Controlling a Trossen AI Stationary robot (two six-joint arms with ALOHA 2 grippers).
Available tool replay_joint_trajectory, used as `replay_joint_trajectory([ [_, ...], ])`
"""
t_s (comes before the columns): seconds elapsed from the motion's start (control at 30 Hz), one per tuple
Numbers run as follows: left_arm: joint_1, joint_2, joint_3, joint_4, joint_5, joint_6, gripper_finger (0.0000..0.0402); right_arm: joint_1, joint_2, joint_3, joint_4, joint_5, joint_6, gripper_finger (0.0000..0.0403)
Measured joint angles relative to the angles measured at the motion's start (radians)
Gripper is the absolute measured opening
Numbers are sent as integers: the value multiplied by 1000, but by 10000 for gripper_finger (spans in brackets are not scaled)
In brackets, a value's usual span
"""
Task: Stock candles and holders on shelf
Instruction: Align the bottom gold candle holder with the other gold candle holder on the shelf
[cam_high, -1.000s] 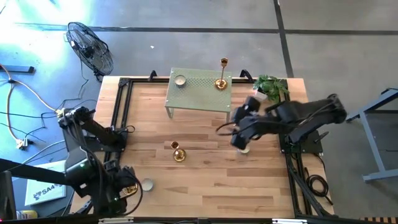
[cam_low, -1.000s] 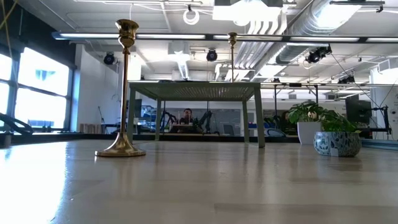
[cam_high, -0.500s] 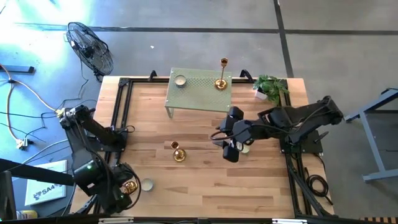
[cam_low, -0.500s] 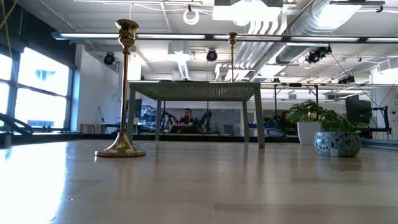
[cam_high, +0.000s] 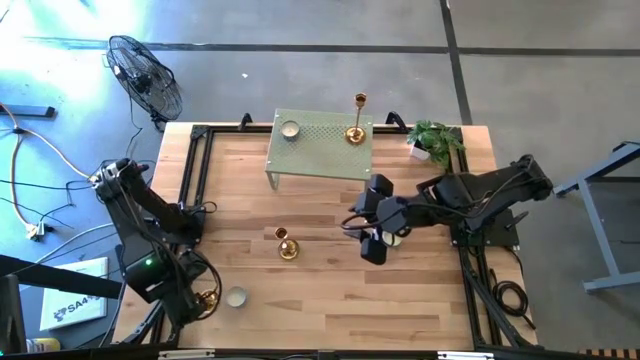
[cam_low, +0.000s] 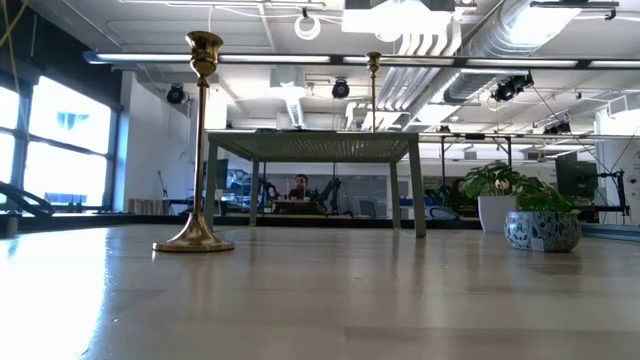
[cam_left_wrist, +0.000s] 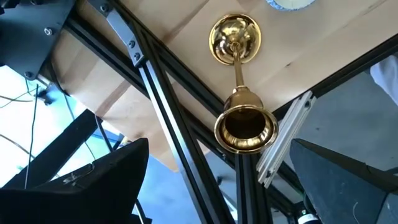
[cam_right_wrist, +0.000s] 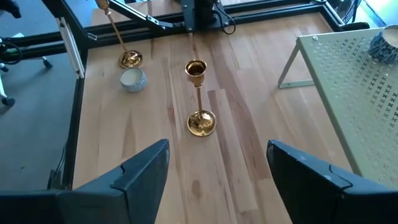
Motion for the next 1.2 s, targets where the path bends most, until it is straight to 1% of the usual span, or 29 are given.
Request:
replay_joint_trajectory([
  [0.1, 0, 0, 0, 1, -4, -1, 380, 1, 0, 0, -9, 0, 13, 264],
  [0.27, 0, 1, 0, 1, -113, -1, 380, 0, 0, 0, -26, 8, 34, 264],
  [0.33, 0, 1, 0, 0, -136, -1, 380, 0, 0, 0, -26, 8, 34, 264],
  [0.6, 0, 2, 0, 0, -126, -4, 380, 0, 0, 0, -26, 9, 38, 264],
  [0.83, 0, 14, 0, 12, -126, -4, 380, 0, 0, 0, -25, 34, 38, 264],
  [1.0, 0, 46, 0, 38, -86, 14, 380, 0, 0, 0, -25, 34, 38, 264],
  [1.2, 0, 58, 0, 26, -77, 31, 380, 0, 0, 0, -24, 34, 54, 264],
])
